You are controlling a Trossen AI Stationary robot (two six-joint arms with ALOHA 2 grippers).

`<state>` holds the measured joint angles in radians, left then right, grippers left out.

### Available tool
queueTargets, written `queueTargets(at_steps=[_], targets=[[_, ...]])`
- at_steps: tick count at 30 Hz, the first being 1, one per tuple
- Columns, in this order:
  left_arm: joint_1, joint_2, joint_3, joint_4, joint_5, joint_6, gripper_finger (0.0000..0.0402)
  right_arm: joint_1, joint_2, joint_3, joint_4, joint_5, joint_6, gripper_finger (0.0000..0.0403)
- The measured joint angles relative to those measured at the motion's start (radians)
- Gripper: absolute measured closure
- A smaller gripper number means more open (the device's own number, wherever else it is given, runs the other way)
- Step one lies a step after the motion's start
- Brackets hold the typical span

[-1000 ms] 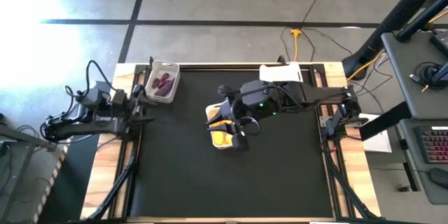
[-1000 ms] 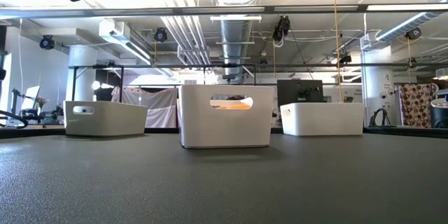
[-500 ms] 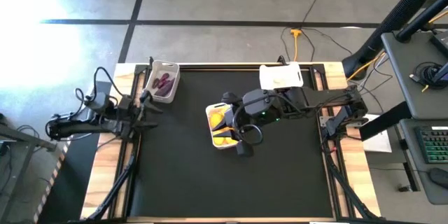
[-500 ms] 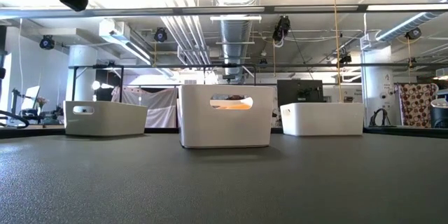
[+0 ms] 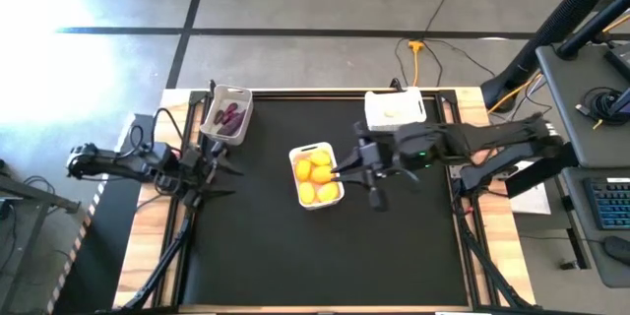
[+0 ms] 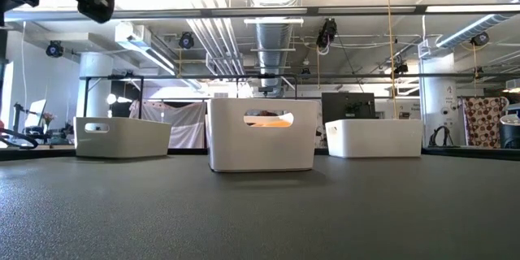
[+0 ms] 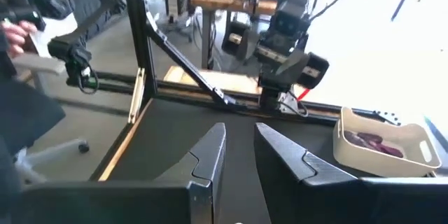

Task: Sort produce into baskets
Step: Return to Home Position

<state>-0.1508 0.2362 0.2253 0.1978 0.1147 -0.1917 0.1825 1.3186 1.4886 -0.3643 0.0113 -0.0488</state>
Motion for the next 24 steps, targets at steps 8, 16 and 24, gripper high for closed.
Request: queueTargets(at_steps=[8, 16, 24], targets=[[-0.004, 0.042, -0.004, 0.005, 0.000, -0.001, 0.0184, -0.002, -0.338, -0.442, 0.248, 0.000, 0.040, 0.0335], [-0.004, 0.036, -0.003, 0.004, 0.001, -0.001, 0.0184, -0.002, -0.747, -0.758, 0.080, 0.176, 0.265, 0.0335], [-0.004, 0.032, -0.003, -0.005, 0.001, 0.000, 0.0184, -0.001, -1.029, -1.088, 0.475, 0.214, 0.094, 0.0335]])
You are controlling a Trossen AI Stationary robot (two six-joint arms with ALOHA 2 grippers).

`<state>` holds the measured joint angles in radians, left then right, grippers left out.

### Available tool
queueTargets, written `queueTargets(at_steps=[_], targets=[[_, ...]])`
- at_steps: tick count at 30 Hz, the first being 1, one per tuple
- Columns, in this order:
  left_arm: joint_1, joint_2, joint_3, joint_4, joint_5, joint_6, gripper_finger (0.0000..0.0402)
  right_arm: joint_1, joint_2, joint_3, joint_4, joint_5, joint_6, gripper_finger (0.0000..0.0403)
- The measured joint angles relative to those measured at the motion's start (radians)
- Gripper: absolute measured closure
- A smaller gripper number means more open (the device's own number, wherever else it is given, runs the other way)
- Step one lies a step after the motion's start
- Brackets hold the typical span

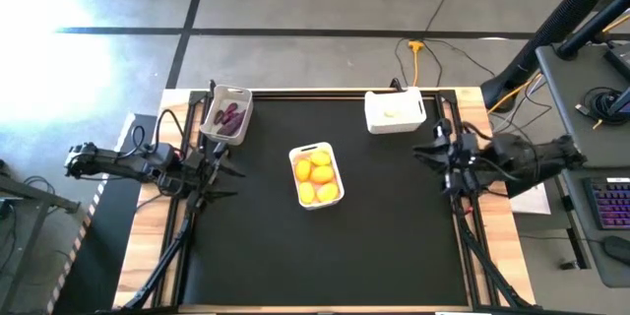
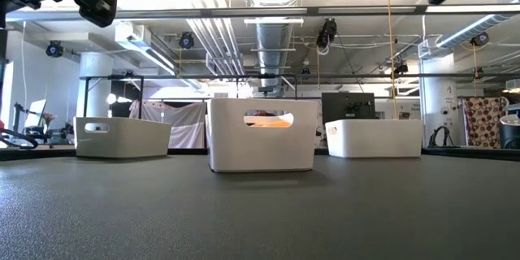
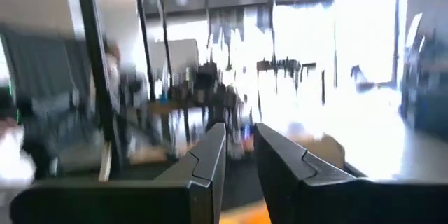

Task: Sort produce into baskets
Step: Return to Home Position

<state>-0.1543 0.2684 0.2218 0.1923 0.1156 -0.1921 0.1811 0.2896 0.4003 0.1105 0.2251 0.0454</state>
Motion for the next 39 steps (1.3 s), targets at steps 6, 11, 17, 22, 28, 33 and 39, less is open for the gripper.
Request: queueTargets(at_steps=[6, 11, 17, 22, 28, 33, 39], targets=[[0.000, 0.000, 0.000, -0.036, 0.000, 0.000, 0.0184, -0.002, -0.178, -0.274, 0.268, -0.046, 0.119, 0.0335], [0.002, 0.003, 0.000, -0.039, 0.001, 0.000, 0.0184, -0.003, -0.289, -0.386, 0.333, -0.183, 0.284, 0.0335], [0.006, 0.003, -0.002, -0.044, 0.020, 0.000, 0.0184, -0.005, -0.289, -0.388, 0.415, -0.203, 0.203, 0.0335], [0.056, -0.044, -0.002, -0.066, 0.153, 0.049, 0.0184, -0.024, -0.289, -0.388, 0.382, -0.200, 0.197, 0.0335], [0.178, -0.149, -0.002, -0.231, 0.183, 0.060, 0.0184, -0.038, -0.287, -0.389, 0.330, -0.195, 0.167, 0.0335], [0.244, -0.242, -0.023, -0.356, 0.183, 0.052, 0.0184, -0.038, -0.287, -0.389, 0.332, -0.187, 0.136, 0.0335], [0.254, -0.255, -0.138, -0.240, 0.114, 0.053, 0.0184, -0.038, -0.273, -0.389, 0.285, -0.171, 0.136, 0.0335]])
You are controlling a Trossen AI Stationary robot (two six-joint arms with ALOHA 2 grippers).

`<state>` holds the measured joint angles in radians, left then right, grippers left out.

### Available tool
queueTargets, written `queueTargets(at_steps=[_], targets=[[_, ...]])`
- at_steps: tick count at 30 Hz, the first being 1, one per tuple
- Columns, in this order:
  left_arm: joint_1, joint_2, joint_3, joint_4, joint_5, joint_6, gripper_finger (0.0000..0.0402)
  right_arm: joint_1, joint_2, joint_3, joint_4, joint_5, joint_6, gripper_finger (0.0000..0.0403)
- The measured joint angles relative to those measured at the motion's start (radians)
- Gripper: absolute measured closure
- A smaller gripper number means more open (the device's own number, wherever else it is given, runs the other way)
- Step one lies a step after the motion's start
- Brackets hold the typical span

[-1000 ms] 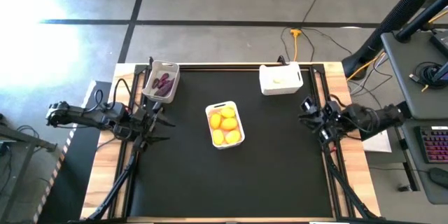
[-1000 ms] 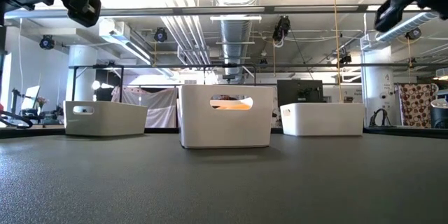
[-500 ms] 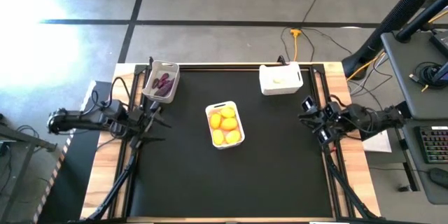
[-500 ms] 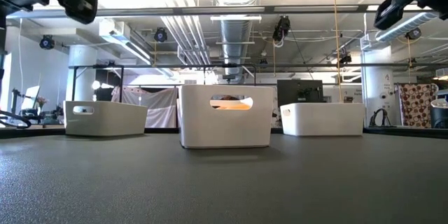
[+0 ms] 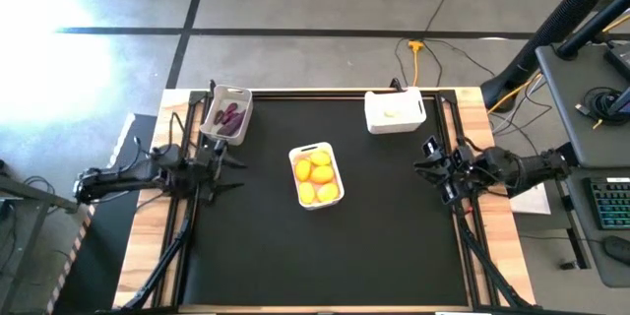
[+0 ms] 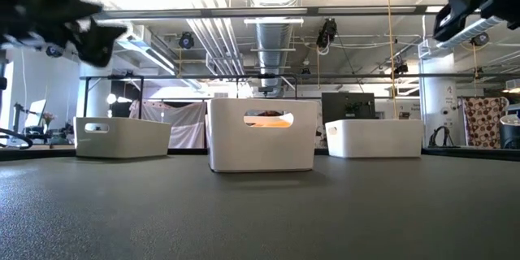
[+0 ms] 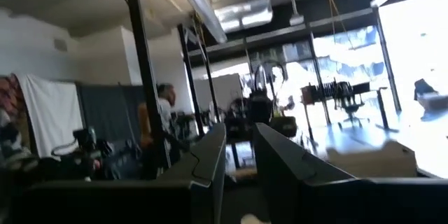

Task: Sort produce into baskets
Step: Return to Home Position

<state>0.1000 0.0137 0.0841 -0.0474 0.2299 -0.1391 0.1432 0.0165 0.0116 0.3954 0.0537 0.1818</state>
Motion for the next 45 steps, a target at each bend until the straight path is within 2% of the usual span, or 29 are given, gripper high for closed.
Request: queueTargets(at_steps=[3, 7, 15, 22, 38, 45], targets=[[0.000, 0.001, -0.073, 0.083, -0.096, 0.009, 0.0184, 0.000, 0.018, 0.000, -0.044, 0.001, 0.004, 0.0335], [0.000, 0.025, -0.058, 0.073, -0.165, 0.007, 0.0184, 0.000, 0.043, 0.000, -0.067, -0.002, -0.002, 0.0335], [0.001, 0.019, -0.072, 0.069, -0.170, 0.005, 0.0184, 0.000, 0.080, 0.000, -0.232, -0.001, -0.009, 0.0335], [0.001, 0.023, -0.072, 0.072, -0.162, 0.024, 0.0184, 0.000, 0.098, 0.000, -0.309, -0.001, -0.007, 0.0335], [0.001, 0.030, -0.072, 0.071, -0.161, -0.010, 0.0184, 0.000, 0.097, 0.004, -0.316, -0.001, -0.007, 0.0335], [0.001, 0.030, -0.072, 0.070, -0.161, 0.033, 0.0184, 0.000, 0.097, 0.006, -0.316, -0.001, -0.007, 0.0335]])
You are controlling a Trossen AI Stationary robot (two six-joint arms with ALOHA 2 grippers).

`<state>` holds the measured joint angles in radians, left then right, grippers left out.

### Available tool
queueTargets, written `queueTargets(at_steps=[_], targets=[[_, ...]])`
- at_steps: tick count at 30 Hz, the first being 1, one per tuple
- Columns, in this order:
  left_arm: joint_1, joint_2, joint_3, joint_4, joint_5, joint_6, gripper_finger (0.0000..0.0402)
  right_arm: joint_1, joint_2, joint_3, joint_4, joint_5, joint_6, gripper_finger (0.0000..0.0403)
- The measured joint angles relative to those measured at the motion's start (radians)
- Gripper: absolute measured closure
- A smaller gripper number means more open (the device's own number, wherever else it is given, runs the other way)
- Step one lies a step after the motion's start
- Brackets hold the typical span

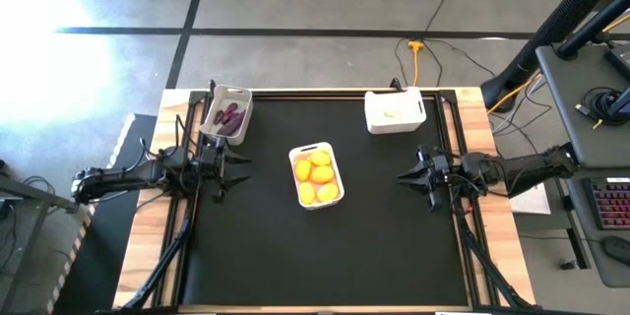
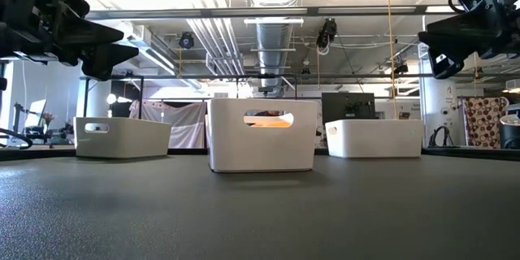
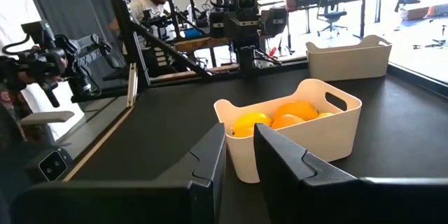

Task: Sort produce into baskets
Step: Return to Home Position

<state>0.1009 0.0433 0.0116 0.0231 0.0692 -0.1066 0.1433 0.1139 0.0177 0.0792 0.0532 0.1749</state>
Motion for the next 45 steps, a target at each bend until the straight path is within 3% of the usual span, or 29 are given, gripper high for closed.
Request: queueTargets(at_steps=[7, 12, 16, 33, 34, 36, 40, 41, 45], targets=[[0.000, 0.001, -0.001, 0.002, 0.000, -0.026, 0.0184, 0.000, 0.000, 0.002, 0.000, 0.000, 0.000, 0.0335], [-0.001, 0.002, 0.004, 0.002, 0.001, -0.293, 0.0184, 0.000, 0.000, 0.002, 0.000, 0.000, 0.000, 0.0335], [-0.001, 0.001, 0.010, 0.005, 0.001, -0.400, 0.0184, 0.000, 0.000, 0.002, 0.000, 0.000, 0.000, 0.0335], [-0.001, 0.003, 0.012, 0.011, 0.000, -0.401, 0.0184, 0.000, 0.000, 0.003, 0.000, 0.000, 0.000, 0.0335], [-0.001, 0.003, 0.012, 0.011, 0.000, -0.401, 0.0184, -0.001, 0.000, 0.004, -0.007, -0.021, -0.011, 0.0335], [-0.001, 0.003, 0.012, 0.011, -0.001, -0.400, 0.0184, -0.017, -0.031, 0.010, -0.084, -0.167, -0.150, 0.0335], [-0.001, 0.007, 0.013, 0.012, -0.001, -0.400, 0.0184, -0.018, -0.029, 0.023, -0.078, -0.596, -0.554, 0.0335], [-0.001, 0.011, 0.013, 0.017, -0.003, -0.400, 0.0184, -0.023, -0.031, 0.027, -0.087, -0.657, -0.607, 0.0335], [-0.001, 0.019, 0.014, 0.015, -0.005, -0.400, 0.0184, -0.054, -0.024, 0.053, -0.088, -0.682, -0.725, 0.0335]])
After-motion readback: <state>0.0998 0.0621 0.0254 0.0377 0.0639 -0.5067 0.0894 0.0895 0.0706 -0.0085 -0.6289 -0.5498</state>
